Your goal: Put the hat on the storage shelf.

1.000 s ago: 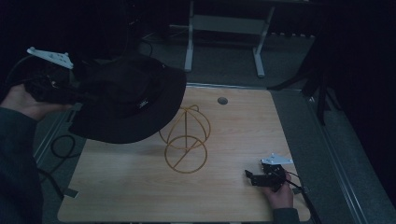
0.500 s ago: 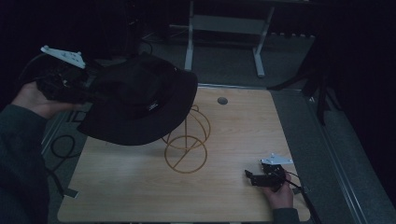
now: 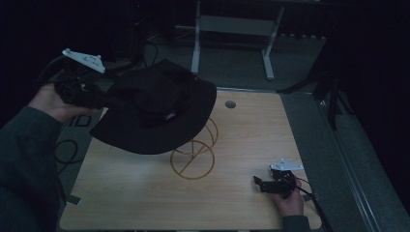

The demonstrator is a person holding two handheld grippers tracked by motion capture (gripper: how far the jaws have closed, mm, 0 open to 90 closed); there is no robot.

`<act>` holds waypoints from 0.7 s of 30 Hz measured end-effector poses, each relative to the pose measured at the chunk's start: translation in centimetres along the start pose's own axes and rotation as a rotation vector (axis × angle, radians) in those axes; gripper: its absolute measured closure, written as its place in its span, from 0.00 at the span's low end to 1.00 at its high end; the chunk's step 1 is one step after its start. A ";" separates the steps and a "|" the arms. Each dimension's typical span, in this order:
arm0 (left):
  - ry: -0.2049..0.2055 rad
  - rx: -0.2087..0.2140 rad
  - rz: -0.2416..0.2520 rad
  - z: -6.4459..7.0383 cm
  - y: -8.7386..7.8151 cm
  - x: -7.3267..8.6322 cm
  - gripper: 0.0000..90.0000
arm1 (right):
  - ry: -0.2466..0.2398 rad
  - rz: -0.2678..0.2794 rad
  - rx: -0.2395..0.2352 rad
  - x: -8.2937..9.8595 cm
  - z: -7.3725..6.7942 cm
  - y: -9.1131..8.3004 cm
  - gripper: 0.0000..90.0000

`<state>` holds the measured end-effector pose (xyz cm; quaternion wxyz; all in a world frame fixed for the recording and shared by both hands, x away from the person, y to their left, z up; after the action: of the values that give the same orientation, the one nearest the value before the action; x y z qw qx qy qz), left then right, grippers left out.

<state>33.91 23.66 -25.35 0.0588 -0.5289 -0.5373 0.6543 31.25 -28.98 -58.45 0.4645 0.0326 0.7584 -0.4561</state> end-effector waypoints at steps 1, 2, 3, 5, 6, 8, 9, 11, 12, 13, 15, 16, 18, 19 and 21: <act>0.001 0.004 -0.001 0.1 0.1 -0.1 0.98 | 0.000 0.000 0.000 0.0 0.0 0.0 0.16; 0.006 0.007 -0.002 0.2 0.3 -0.3 0.98 | 0.000 0.000 0.000 0.0 0.0 0.0 0.16; 0.007 0.010 -0.001 0.3 0.4 -0.4 0.98 | 0.000 0.000 0.000 0.0 0.0 0.0 0.16; 0.013 0.014 -0.003 0.5 0.8 -0.7 0.98 | 0.000 0.000 0.000 0.0 0.0 0.0 0.16; 0.016 0.017 -0.004 0.6 0.9 -0.9 0.98 | 0.000 0.000 0.000 0.0 0.0 0.0 0.16; 0.021 0.026 -0.004 0.8 1.2 -1.1 0.98 | 0.000 0.000 0.000 0.0 0.0 0.0 0.16; 0.024 0.028 -0.005 0.9 1.4 -1.3 0.98 | -0.001 0.000 0.000 0.0 0.0 0.0 0.16; 0.028 0.032 -0.008 1.1 1.7 -1.6 0.98 | -0.001 0.000 0.000 0.0 0.0 0.0 0.16; 0.034 0.035 -0.010 1.2 1.9 -1.7 0.98 | -0.001 -0.001 0.000 0.0 0.0 0.0 0.16; 0.037 0.037 -0.010 1.3 2.1 -1.8 0.98 | 0.000 -0.001 -0.001 0.0 0.0 0.0 0.16; 0.041 0.041 -0.010 1.5 2.4 -2.0 0.98 | 0.000 0.000 0.000 0.0 0.0 0.0 0.16; 0.045 0.044 -0.015 1.6 2.5 -2.2 0.98 | 0.000 0.000 0.000 0.0 0.0 0.0 0.16; 0.049 0.049 -0.017 1.8 2.9 -2.3 0.98 | -0.001 0.000 0.000 0.0 0.0 0.0 0.16; 0.052 0.052 -0.016 2.0 3.1 -2.4 0.98 | -0.001 0.000 0.000 0.0 0.0 0.0 0.16; 0.062 0.057 -0.021 2.2 3.6 -2.6 0.98 | -0.001 0.000 0.000 0.0 0.0 0.0 0.16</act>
<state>35.17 19.08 -26.77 0.0970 -0.5413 -0.5219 0.6521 31.26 -28.99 -58.45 0.4650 0.0322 0.7580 -0.4563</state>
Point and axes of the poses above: each handheld gripper's, and its own axes: y roughly forward along the jaws, x roughly out of its underside, z roughly to its right, the point moved 2 cm from there along y, roughly forward along the jaws, and after that the axes turned 13 degrees about -x, right-handed, at the moved point
